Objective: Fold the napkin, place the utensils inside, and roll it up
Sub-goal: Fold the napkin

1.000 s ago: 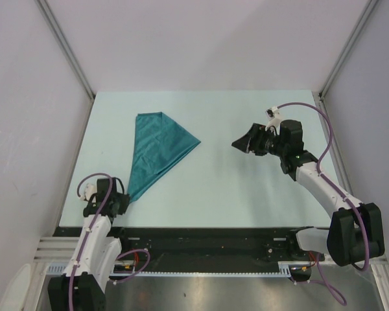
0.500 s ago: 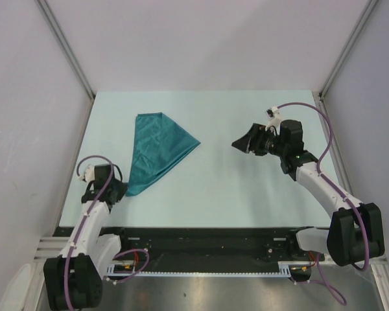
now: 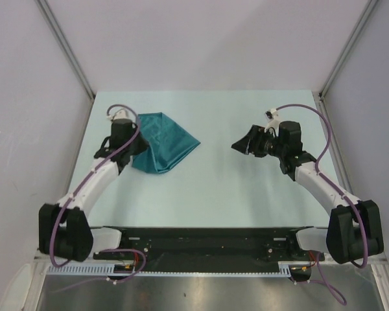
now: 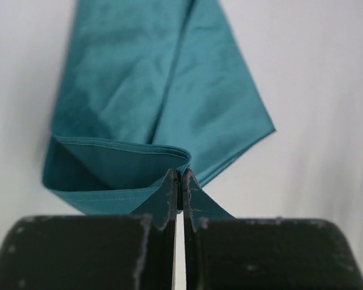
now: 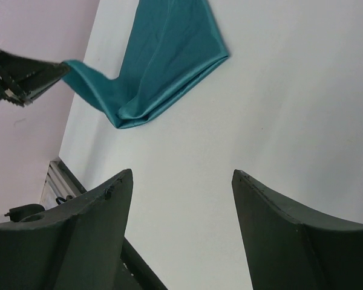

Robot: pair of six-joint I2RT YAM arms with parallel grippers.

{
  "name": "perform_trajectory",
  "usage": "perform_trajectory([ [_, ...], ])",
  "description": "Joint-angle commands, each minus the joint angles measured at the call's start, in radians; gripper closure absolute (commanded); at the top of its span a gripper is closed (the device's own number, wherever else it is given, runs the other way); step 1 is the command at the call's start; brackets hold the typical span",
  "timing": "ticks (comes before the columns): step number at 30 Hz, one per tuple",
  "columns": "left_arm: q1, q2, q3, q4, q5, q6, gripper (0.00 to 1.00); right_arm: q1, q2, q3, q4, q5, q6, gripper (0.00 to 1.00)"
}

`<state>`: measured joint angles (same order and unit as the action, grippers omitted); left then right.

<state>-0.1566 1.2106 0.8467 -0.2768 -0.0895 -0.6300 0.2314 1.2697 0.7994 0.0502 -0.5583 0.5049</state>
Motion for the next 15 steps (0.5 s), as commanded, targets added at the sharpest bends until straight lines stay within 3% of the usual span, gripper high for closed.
perform_trajectory([
  [1, -0.108, 0.198, 0.199, 0.068, 0.054, 0.166, 0.99, -0.004, -0.012, 0.001, 0.030, -0.009, 0.006, 0.28],
  [7, -0.225, 0.545, 0.565, -0.106, 0.040, 0.387, 0.99, -0.004, -0.036, -0.003, -0.015, 0.009, -0.009, 0.28],
  [15, -0.304, 0.800, 0.772, -0.182, -0.081, 0.561, 1.00, -0.006, -0.059, -0.011, -0.038, 0.023, -0.012, 0.28],
])
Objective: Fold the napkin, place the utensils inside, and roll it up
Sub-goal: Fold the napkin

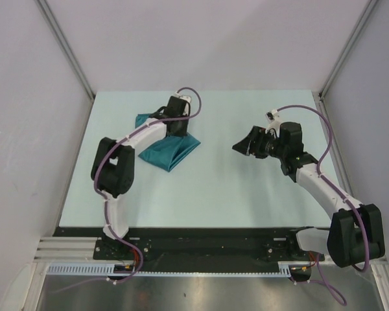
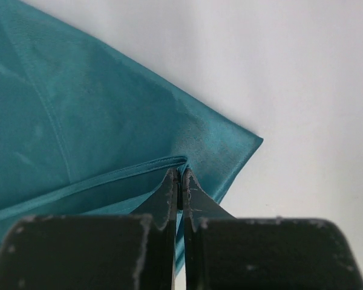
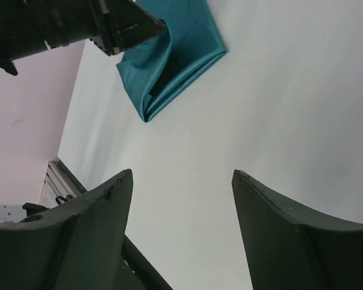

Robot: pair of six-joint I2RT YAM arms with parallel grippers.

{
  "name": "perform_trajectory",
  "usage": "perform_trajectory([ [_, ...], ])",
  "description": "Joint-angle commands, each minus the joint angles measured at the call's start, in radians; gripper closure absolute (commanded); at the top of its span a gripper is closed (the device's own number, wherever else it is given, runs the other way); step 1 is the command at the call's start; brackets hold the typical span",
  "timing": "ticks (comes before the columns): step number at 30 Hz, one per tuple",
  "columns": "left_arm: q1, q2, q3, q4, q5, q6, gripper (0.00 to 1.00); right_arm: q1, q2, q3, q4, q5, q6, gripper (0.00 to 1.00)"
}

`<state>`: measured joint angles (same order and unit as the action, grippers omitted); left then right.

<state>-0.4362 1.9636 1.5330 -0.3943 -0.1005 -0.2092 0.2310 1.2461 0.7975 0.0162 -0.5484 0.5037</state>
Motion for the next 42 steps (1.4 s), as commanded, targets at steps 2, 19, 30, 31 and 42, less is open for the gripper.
perform_trajectory([
  [2, -0.039, 0.066, 0.102, -0.058, -0.079, 0.181, 1.00, -0.005, -0.036, -0.009, -0.005, 0.013, -0.011, 0.28],
  [19, -0.150, 0.158, 0.153, -0.110, -0.111, 0.271, 1.00, -0.005, -0.047, -0.017, -0.010, 0.016, 0.004, 0.28],
  [30, -0.167, 0.190, 0.194, -0.149, -0.120, 0.280, 0.99, -0.004, -0.054, -0.018, -0.013, 0.015, 0.002, 0.28],
  [31, -0.167, 0.198, 0.202, -0.158, -0.128, 0.277, 0.96, -0.005, -0.056, -0.018, -0.013, 0.015, 0.001, 0.28],
  [42, -0.165, 0.086, 0.311, -0.157, -0.188, 0.223, 0.05, -0.004, -0.056, -0.011, -0.042, 0.013, -0.007, 0.28],
])
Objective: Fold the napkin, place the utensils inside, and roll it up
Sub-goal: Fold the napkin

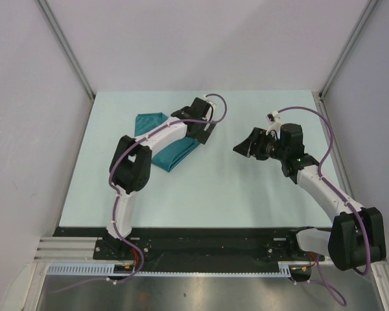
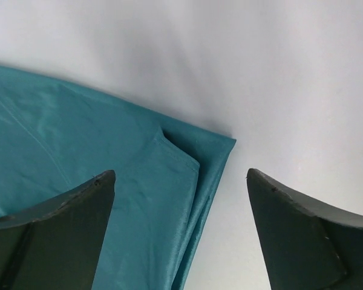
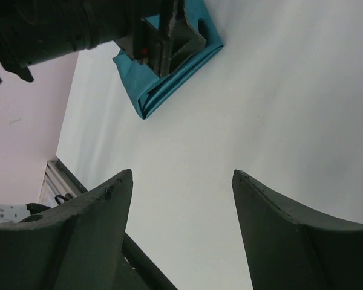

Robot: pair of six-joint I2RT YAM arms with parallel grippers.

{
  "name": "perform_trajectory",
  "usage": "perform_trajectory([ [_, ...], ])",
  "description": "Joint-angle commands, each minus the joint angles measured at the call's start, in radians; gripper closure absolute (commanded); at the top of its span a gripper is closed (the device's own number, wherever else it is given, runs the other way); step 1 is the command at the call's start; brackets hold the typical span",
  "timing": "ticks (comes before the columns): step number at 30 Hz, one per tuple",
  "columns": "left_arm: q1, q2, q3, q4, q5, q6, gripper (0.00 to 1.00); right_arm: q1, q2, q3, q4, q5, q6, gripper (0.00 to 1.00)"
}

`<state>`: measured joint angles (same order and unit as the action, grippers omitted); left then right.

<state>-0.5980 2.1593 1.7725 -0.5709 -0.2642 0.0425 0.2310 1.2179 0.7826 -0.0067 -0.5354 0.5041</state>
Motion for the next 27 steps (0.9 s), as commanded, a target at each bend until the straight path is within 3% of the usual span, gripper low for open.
perform_trajectory([
  [1, -0.003, -0.128, 0.068, 0.028, -0.023, -0.030, 0.05, -0.004, -0.027, 0.003, -0.019, 0.002, -0.007, 0.28],
  [7, 0.062, -0.239, -0.037, 0.008, -0.044, -0.114, 0.02, 0.008, 0.031, 0.030, -0.004, -0.012, -0.015, 0.28],
  [13, 0.225, -0.375, -0.211, -0.003, 0.089, -0.239, 0.02, 0.077, 0.236, 0.170, -0.004, -0.011, -0.068, 0.28],
  [20, 0.385, -0.464, -0.360, 0.062, 0.191, -0.270, 0.03, 0.192, 0.585, 0.507, -0.088, 0.069, -0.154, 0.29],
  [23, 0.402, -0.483, -0.410, 0.074, 0.180, -0.237, 0.03, 0.226, 0.734, 0.706, -0.117, 0.094, -0.176, 0.32],
  [27, 0.412, -0.501, -0.441, 0.092, 0.155, -0.208, 0.03, 0.243, 0.891, 0.835, -0.133, 0.088, -0.199, 0.36],
])
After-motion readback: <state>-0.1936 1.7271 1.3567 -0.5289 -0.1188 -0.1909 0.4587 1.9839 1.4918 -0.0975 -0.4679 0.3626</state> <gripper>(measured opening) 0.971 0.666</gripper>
